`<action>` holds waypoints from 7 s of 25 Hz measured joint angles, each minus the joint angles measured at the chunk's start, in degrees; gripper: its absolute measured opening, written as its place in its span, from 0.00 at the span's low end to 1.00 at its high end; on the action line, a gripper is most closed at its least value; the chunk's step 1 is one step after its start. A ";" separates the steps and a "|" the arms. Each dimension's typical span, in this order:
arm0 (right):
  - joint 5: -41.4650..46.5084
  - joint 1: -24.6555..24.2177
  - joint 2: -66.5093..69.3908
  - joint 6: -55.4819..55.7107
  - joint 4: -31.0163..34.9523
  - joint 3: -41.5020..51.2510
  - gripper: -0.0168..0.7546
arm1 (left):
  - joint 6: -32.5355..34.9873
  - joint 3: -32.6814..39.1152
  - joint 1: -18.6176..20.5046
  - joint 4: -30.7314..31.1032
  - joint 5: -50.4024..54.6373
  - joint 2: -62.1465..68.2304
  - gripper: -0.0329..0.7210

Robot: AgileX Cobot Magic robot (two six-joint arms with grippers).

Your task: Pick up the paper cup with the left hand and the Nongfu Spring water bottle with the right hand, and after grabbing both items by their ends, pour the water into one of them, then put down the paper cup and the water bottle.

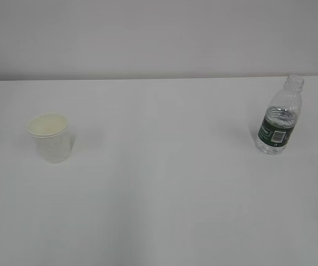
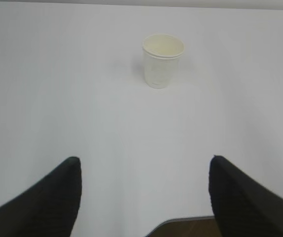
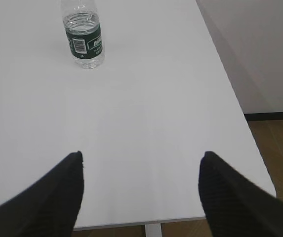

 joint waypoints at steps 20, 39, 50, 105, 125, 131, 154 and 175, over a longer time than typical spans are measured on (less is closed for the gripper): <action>0.00 0.00 0.00 0.00 0.00 0.00 0.74 | 0.00 0.00 0.00 0.10 0.00 0.00 0.81; -0.57 0.00 0.00 0.00 0.23 0.00 0.74 | 0.00 0.00 0.00 -1.59 -0.41 0.00 0.79; -7.77 0.00 1.50 0.00 0.23 -2.96 0.74 | 0.00 -3.18 0.00 -1.86 -5.44 7.75 0.78; -63.79 0.00 35.26 0.41 7.80 -3.25 0.74 | 0.00 -8.51 -0.61 2.01 -48.73 29.54 0.74; -72.89 0.00 46.49 0.41 5.81 -3.25 0.74 | 0.00 -1.42 -0.89 1.72 -62.74 34.15 0.72; -73.70 0.00 49.95 0.41 3.45 -3.25 0.74 | 0.00 4.41 -5.57 3.59 -67.10 38.15 0.71; -88.18 0.00 59.61 8.07 -2.27 9.60 0.74 | 0.00 7.63 -13.98 1.14 -84.81 62.03 0.64; -124.34 0.00 85.77 10.94 -3.46 17.09 0.74 | -3.11 13.50 -13.98 3.64 -98.62 69.13 0.64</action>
